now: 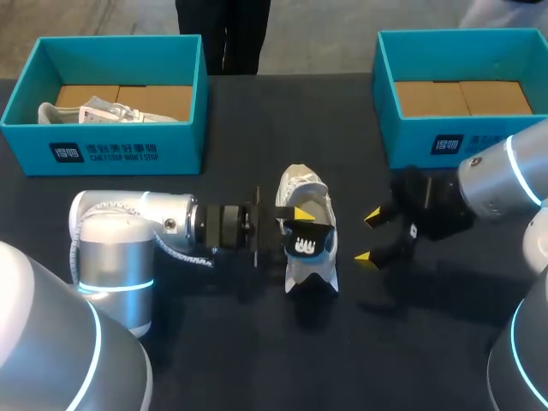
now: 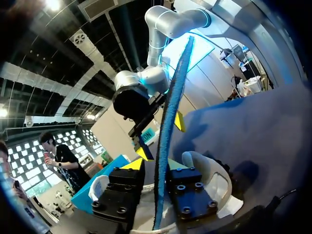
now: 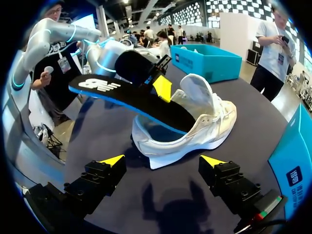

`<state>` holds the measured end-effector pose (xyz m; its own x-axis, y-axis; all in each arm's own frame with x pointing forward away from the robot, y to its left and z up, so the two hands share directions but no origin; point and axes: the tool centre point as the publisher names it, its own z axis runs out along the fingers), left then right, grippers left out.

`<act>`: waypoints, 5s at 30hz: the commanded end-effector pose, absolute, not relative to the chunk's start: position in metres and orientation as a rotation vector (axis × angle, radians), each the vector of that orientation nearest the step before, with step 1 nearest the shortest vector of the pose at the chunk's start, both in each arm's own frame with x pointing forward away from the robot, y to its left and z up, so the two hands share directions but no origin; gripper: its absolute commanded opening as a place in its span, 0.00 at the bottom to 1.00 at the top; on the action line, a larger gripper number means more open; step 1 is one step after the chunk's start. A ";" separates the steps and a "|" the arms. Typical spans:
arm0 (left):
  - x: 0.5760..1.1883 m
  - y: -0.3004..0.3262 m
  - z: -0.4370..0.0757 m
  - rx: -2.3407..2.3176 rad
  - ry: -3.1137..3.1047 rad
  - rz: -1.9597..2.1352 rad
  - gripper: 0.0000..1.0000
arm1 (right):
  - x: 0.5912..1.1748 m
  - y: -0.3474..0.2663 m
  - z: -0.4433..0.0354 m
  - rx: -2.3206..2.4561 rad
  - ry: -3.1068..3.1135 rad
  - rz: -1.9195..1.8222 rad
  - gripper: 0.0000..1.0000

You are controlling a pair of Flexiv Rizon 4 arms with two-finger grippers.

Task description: Take the shoe out of the shoebox, open the shoe tongue, remove and reinsert the insole, then place the shoe into the shoebox

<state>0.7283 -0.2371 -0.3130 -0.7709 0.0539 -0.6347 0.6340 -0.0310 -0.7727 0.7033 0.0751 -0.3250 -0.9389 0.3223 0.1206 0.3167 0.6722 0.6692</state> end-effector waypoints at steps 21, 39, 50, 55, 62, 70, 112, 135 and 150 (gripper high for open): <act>0.747 -0.232 -0.337 0.712 1.901 -1.815 0.00 | 0.706 0.076 -0.324 0.552 2.854 1.148 1.00; 0.734 -0.237 -0.311 0.738 1.857 -1.809 0.49 | 0.702 0.075 -0.330 0.569 2.856 1.158 1.00; 0.727 -0.239 -0.314 0.760 1.868 -1.837 0.00 | 0.702 0.077 -0.331 0.564 2.859 1.158 1.00; 0.730 -0.244 -0.319 0.764 1.872 -1.860 0.00 | 0.700 0.076 -0.332 0.577 2.859 1.161 1.00; 0.738 -0.245 -0.328 0.759 1.912 -1.860 0.00 | 0.701 0.076 -0.334 0.581 2.856 1.169 1.00; 0.742 -0.244 -0.337 0.774 1.953 -1.820 0.00 | 0.700 0.075 -0.335 0.586 2.849 1.176 1.00; 0.734 -0.239 -0.332 0.822 1.956 -1.776 0.00 | 0.700 0.072 -0.333 0.582 2.844 1.165 1.00; 0.748 -0.233 -0.345 0.784 1.963 -1.745 0.65 | 0.698 0.071 -0.332 0.596 2.831 1.154 1.00; 0.731 -0.232 -0.314 0.844 1.896 -1.731 0.47 | 0.696 0.077 -0.332 0.582 2.842 1.161 1.00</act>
<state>0.7359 -0.2344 -0.3176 -0.7203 0.1447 -0.6784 0.6881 0.0254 -0.7252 0.6952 0.0741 -0.3329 -0.9304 0.3448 0.1244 0.3328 0.6526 0.6807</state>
